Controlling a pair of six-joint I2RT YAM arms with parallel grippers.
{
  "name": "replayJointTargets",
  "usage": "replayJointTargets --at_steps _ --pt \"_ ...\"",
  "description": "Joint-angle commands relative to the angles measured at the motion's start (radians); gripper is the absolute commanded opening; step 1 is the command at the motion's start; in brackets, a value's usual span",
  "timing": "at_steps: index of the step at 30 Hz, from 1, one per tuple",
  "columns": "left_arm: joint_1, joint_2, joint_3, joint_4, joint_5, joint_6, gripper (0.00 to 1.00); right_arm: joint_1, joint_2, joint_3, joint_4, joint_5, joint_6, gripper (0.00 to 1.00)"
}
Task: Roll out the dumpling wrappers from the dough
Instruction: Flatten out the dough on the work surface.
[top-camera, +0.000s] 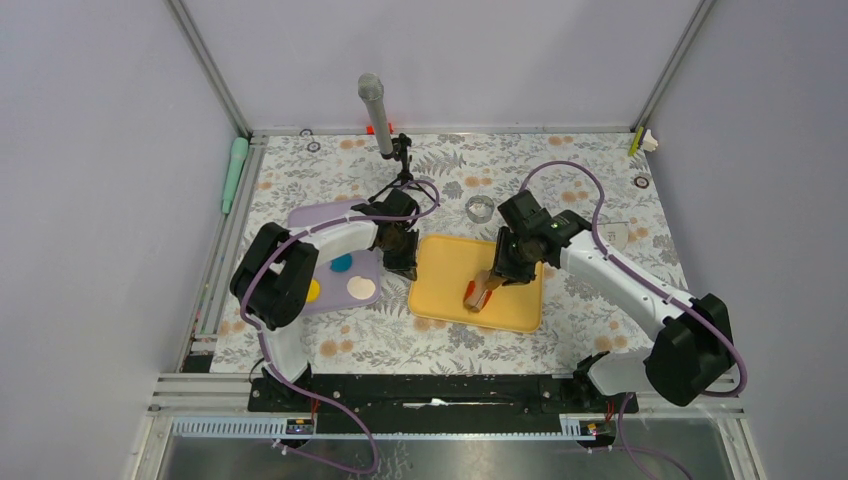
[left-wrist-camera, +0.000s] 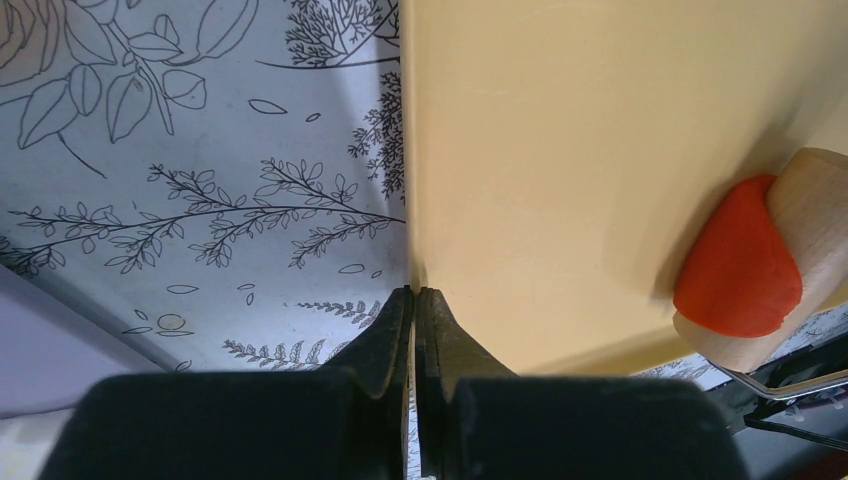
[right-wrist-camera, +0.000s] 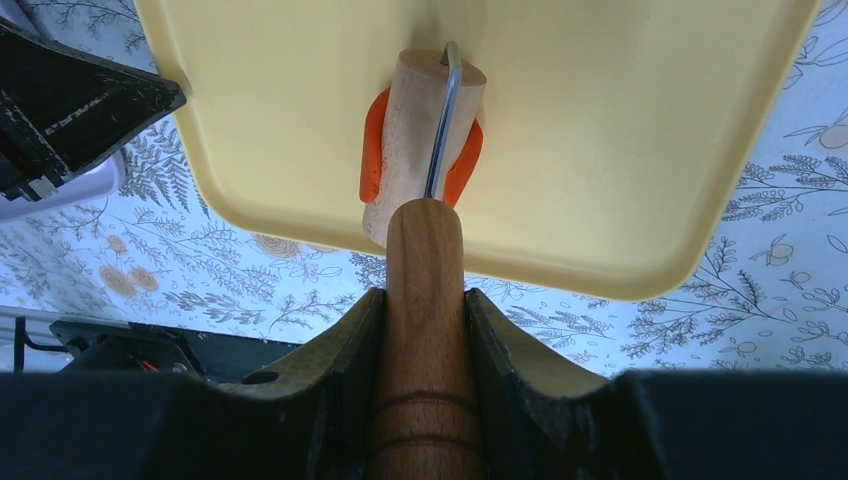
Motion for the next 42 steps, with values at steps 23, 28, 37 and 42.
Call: replayJointTargets --at_steps 23,28,37,42 --pt "-0.001 0.002 -0.028 0.002 0.029 0.025 0.00 0.018 -0.016 0.225 -0.102 0.125 -0.007 0.00" --pt "-0.001 -0.020 -0.027 0.005 0.026 0.030 0.00 0.018 0.015 0.246 -0.060 0.090 -0.023 0.00" --pt "-0.001 -0.065 -0.056 0.064 0.036 0.011 0.00 0.013 -0.010 0.106 -0.038 0.084 -0.026 0.00" --pt "-0.001 -0.066 -0.059 0.066 0.034 0.012 0.00 0.010 -0.042 0.014 -0.006 0.110 -0.044 0.00"
